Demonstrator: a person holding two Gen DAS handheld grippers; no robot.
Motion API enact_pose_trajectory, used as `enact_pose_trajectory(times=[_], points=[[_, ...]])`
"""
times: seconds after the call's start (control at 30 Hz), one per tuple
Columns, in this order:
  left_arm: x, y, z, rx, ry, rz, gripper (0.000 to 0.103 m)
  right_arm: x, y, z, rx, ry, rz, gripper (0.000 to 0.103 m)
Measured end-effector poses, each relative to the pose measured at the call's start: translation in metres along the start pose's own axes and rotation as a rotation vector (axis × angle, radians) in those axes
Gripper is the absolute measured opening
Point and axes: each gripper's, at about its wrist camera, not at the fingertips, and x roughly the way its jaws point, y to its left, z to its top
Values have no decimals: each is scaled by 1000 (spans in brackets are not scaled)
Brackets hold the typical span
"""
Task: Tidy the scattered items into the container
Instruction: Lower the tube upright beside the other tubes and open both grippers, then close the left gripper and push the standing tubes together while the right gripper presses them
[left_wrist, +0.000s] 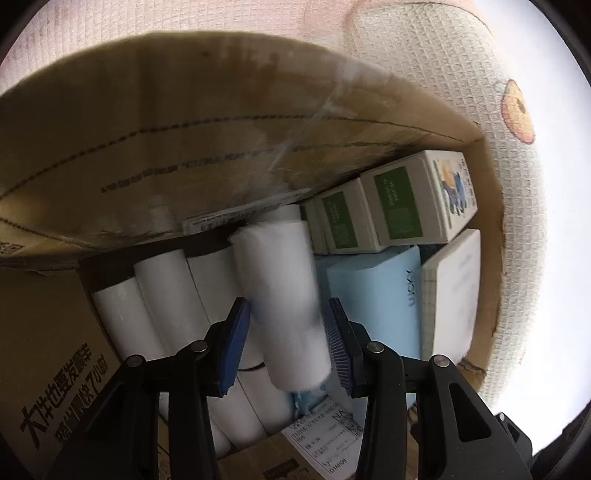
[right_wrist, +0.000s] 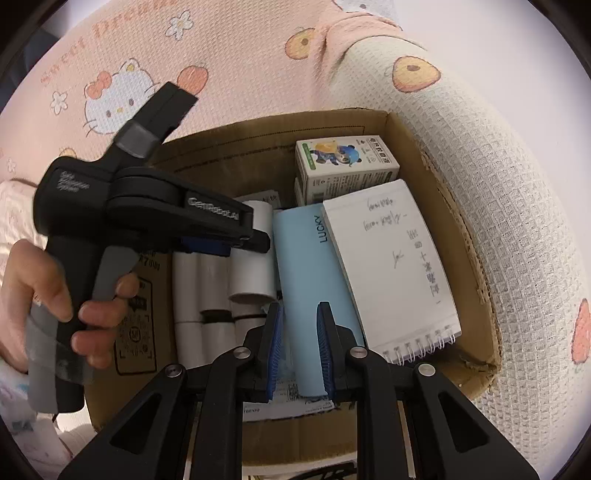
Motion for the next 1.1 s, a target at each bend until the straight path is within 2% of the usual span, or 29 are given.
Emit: enact_pose_trajectory(times=[0.23,0.4,0.47,0.53,0.6,0.67,0.77,0.97,1.1], points=[[-3,4,-1,-26,0,40,46,9,-1,5,11,26,-1,17],[-11,7,-3,-47,-45,49,25,24,-1,17,19,78,43,17],[-12,5,-3,-36,-29,46,25,31,-1,21,27,93,38,17],[-13,5,-4,-44,8,12,25,36,-2,23,39,105,40,17],[-19,4,-6,-51,11,-7,25,40,0,23,46,117,44,17],[-29,3,-7,-36,-21,-4,25,44,3,23,47,131,52,17],[-43,4,-9,-20,-61,8,10,50,8,25,48,157,74,17],[-78,4,-17,56,-167,17,9,66,19,39,50,189,141,17],[-94,8,-22,96,-210,18,9,87,19,48,114,224,183,17]])
